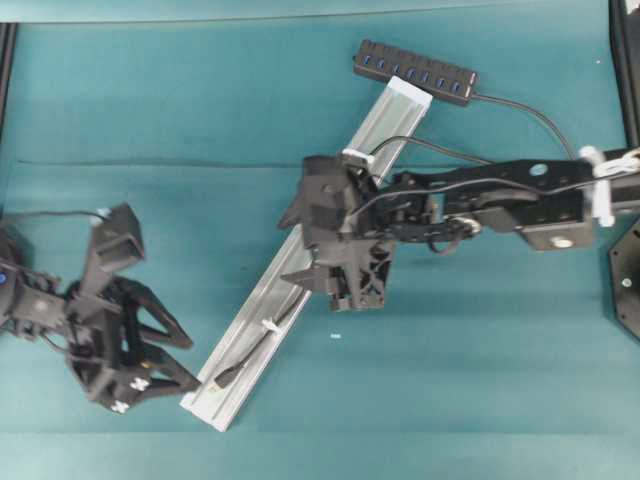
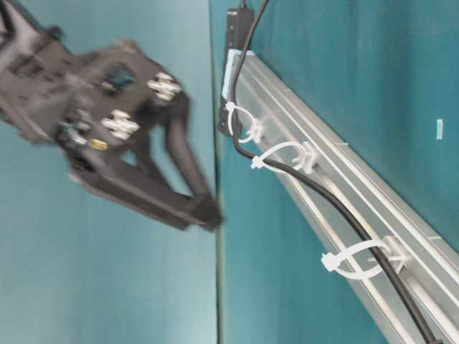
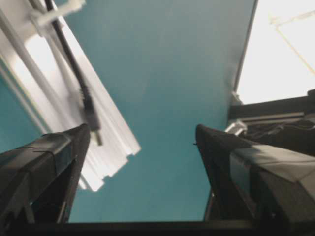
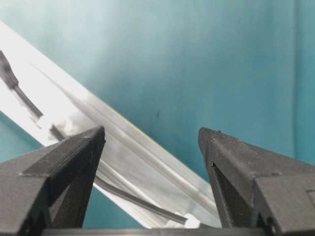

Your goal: Pass the USB cable through three rings with both arms.

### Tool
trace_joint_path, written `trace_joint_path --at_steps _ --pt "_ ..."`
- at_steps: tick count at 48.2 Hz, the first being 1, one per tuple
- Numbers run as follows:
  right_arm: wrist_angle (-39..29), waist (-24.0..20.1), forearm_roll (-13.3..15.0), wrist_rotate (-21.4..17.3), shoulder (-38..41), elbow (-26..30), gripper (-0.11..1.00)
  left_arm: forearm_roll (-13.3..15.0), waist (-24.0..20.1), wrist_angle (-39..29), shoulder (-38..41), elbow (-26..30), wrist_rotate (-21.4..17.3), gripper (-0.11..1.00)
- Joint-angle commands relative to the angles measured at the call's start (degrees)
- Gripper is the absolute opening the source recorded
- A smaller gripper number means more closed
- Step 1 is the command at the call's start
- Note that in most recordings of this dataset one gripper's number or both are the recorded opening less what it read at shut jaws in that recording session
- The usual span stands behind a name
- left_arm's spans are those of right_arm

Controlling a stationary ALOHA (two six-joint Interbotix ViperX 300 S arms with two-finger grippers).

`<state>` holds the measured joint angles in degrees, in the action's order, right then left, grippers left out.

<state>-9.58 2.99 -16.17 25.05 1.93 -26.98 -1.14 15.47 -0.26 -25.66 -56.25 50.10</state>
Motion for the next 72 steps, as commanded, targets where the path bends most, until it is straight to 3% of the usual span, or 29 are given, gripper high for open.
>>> trace_joint_path --at_steps 1,16,34,43,57,72 --pt "0.26 0.79 -0.09 -0.62 -2.46 -0.44 0.83 -0.35 -1.67 -0.79 -3.16 1.58 -2.29 0.93" --pt "0.88 2.29 -0.18 -1.41 -9.58 -5.45 0.83 -0.35 -5.01 -2.81 -11.07 1.85 -13.71 0.93" --pt "6.33 2.64 -0.18 -13.01 -16.87 -13.71 0.83 -0.35 -7.82 -3.08 -16.79 0.35 -20.21 0.93" --pt "6.24 2.9 -0.18 -13.36 -20.39 -16.08 0.84 -0.35 -9.23 -3.16 -19.51 -0.09 -24.17 0.93" --pt "6.59 2.99 -0.18 -13.54 -25.66 -18.54 0.84 -0.35 -12.92 -3.16 -24.43 -0.35 -25.75 0.93" --pt "6.68 2.99 -0.18 -13.62 -31.55 -22.32 0.84 -0.18 -14.5 -3.16 -26.72 -0.26 -33.31 0.93"
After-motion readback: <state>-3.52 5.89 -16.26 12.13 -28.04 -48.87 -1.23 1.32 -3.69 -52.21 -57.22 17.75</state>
